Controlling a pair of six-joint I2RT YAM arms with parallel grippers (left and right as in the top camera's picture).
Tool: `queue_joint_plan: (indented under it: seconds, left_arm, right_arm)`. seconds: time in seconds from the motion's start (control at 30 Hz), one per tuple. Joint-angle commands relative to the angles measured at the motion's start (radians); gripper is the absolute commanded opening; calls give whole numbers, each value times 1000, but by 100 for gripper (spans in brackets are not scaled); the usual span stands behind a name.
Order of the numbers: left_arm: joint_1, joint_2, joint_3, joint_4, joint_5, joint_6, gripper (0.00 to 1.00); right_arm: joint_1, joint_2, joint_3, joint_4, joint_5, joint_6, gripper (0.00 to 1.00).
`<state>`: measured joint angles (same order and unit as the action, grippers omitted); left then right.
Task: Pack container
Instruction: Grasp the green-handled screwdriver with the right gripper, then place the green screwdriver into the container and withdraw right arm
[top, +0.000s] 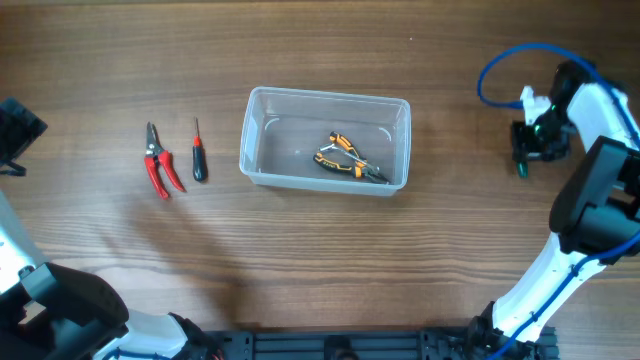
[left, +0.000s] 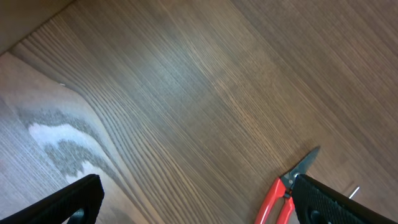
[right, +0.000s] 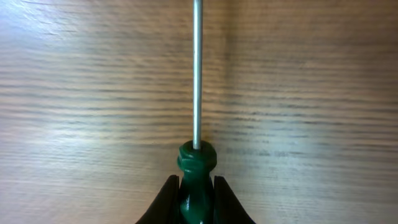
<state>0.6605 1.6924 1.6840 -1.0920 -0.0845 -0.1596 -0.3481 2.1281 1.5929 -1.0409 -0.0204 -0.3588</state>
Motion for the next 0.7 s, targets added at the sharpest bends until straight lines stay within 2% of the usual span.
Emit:
queue_joint_plan:
  seconds: [0.0,0.13,0.23,0.43,0.57,0.67]
  left_arm:
    - [5,11,14,3,0,-13,100]
    - [5,11,14,3,0,-13,100]
    - [5,11,14,2,0,-13,100]
    - [5,11,14,3,0,-13,100]
    - [5,11,14,2,0,-13,100]
    - [5,11,14,3,0,-13,100]
  right_arm:
    - [26,-6,241,-67,-123,19,9]
    - [105,-11,493,-156,-212,-24,5]
    - [204,-24,597,-179,-259,-74,5]
    - [499,-38,655,-202,-311,-150,4]
    - [708,-38,655,-229,-313,-257,5]
    - [842,-37,631,-237,-234,-324,5]
